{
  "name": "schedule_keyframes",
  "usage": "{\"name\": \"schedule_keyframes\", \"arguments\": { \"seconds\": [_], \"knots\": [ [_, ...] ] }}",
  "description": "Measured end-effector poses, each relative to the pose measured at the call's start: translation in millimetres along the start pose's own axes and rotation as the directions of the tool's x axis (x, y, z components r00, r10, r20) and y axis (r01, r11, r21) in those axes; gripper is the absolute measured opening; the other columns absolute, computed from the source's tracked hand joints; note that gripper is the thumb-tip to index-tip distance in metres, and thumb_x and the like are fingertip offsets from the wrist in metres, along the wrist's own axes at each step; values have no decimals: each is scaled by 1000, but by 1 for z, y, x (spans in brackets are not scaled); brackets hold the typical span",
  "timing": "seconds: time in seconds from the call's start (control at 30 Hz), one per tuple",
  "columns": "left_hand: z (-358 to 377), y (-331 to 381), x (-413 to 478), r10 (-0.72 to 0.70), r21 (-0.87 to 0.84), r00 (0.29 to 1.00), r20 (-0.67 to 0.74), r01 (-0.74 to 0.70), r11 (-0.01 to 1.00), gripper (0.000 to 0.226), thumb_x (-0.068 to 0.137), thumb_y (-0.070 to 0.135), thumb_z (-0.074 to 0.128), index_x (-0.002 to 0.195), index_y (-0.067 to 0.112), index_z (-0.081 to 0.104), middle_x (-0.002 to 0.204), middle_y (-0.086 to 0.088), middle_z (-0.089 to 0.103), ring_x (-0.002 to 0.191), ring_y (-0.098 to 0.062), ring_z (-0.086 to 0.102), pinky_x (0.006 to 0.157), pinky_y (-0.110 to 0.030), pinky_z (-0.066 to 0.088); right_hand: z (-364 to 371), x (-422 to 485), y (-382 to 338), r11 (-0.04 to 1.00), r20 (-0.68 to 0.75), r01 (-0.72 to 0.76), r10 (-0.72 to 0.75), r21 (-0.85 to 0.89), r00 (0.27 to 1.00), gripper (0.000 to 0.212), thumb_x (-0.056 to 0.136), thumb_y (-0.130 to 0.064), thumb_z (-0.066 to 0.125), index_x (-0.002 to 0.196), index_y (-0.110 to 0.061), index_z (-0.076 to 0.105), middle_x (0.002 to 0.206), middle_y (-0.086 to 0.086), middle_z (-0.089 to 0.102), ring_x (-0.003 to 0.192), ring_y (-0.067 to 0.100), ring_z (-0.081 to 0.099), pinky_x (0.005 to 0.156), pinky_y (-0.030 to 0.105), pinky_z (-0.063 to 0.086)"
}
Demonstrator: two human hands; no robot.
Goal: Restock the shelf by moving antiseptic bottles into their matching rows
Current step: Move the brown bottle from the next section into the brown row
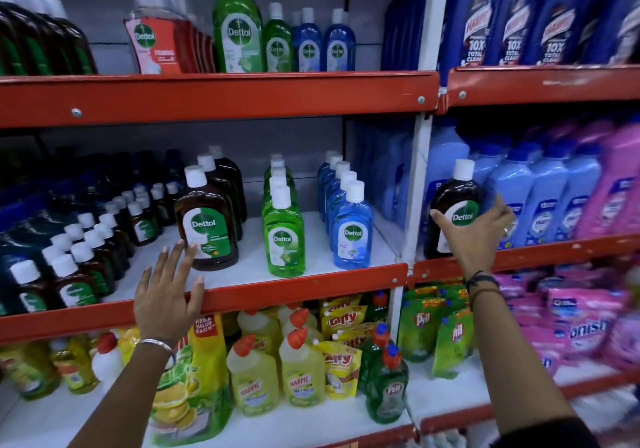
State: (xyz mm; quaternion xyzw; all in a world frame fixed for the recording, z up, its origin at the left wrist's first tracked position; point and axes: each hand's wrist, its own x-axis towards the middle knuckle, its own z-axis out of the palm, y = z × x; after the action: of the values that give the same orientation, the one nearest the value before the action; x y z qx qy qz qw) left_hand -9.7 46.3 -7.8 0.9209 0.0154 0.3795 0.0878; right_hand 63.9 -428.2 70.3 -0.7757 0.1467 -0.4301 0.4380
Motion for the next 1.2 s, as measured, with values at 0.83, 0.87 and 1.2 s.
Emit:
{"name": "schedule_keyframes", "arguments": {
  "seconds": [0.83,0.87,1.2],
  "knots": [
    [-8,-6,0,2,4,998,68,-3,1000,67,92,50,29,152,19,32,154,-14,38,142,-34,33,110,-60,28,-31,-60,-85,987,-180,124,-141,-99,974,108,48,-63,79,132,-10,35,130,13,50,115,35,52,79,49,50],
    [-9,-9,0,-7,4,997,70,6,1000,68,92,52,29,152,19,31,154,-14,37,142,-34,33,111,-60,27,-30,-72,-92,988,-152,127,-138,-83,979,109,48,-64,79,132,-11,35,130,13,50,117,34,52,80,48,50],
    [-30,-65,1,-51,64,992,116,44,997,68,93,51,28,150,16,35,152,-16,41,139,-36,38,111,-60,26,38,-202,-186,980,208,128,-158,149,965,114,41,-72,78,130,-15,35,127,4,55,114,24,55,84,38,48]
  ]
}}
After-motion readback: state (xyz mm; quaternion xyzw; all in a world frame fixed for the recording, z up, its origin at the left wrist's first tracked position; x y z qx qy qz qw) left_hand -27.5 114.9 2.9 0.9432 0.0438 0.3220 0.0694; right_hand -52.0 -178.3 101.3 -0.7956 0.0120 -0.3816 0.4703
